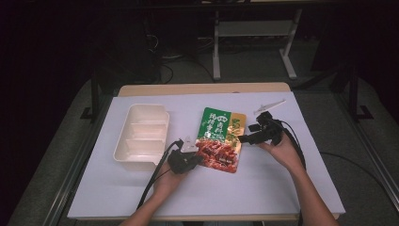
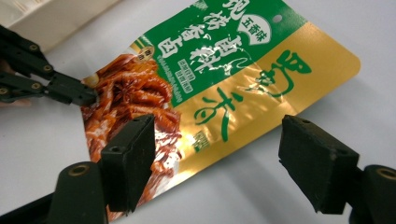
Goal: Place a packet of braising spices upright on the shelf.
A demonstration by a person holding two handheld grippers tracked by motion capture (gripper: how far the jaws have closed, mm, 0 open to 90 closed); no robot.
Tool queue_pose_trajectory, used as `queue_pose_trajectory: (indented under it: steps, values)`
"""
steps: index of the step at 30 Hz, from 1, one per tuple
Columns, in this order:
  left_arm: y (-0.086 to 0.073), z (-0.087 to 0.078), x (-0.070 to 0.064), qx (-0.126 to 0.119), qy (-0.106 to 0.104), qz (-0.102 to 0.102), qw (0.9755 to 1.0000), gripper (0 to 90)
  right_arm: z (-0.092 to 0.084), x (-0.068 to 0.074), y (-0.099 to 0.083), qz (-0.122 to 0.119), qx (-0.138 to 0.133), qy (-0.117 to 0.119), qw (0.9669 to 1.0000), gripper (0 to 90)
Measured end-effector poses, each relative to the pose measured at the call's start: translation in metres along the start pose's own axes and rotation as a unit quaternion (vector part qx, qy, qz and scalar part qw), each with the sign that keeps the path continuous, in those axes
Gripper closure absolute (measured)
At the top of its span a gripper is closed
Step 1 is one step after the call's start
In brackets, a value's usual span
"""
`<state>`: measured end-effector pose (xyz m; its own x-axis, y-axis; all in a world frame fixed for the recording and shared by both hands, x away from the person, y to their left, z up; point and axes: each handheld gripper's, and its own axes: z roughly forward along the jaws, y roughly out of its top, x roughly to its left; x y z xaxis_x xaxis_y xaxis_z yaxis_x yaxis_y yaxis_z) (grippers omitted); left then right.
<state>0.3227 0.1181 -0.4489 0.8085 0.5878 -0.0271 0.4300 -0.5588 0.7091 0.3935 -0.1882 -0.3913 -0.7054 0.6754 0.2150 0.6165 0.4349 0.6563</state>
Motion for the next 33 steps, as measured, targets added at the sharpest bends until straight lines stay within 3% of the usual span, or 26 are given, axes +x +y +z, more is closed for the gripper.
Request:
queue_pose_trajectory:
  steps: [8, 12, 16, 22, 24, 31, 33]
  values:
    - [0.000, 0.000, 0.000, 0.001, -0.001, 0.006, 1.0000, 89.8, 0.023, -0.022, 0.020, 0.027, 0.021, -0.023, 0.9991, 23.6]
    - [0.000, 0.000, -0.001, 0.000, 0.000, 0.009, 1.0000, 89.8, 0.029, -0.029, 0.022, 0.036, 0.021, -0.031, 0.9987, 23.9]
    - [0.000, 0.000, -0.001, 0.001, 0.000, 0.012, 0.9999, 89.8, 0.037, -0.041, 0.019, 0.061, 0.019, -0.036, 0.9973, 23.9]
    - [0.001, 0.000, -0.001, 0.005, 0.002, 0.015, 0.9999, 89.8, 0.041, -0.048, 0.016, 0.074, 0.011, -0.032, 0.9967, 25.3]
    - [0.001, 0.000, -0.001, 0.006, 0.002, 0.016, 0.9999, 89.8, 0.043, -0.050, 0.016, 0.079, 0.007, -0.020, 0.9967, 28.0]
    - [0.001, 0.000, -0.002, 0.006, 0.004, 0.016, 0.9998, 89.8, 0.047, -0.045, 0.018, 0.067, 0.005, 0.002, 0.9977, 39.3]
    - [0.001, 0.000, -0.002, 0.007, 0.004, 0.017, 0.9998, 89.8, 0.047, -0.044, 0.018, 0.062, 0.007, -0.002, 0.9980, 38.6]
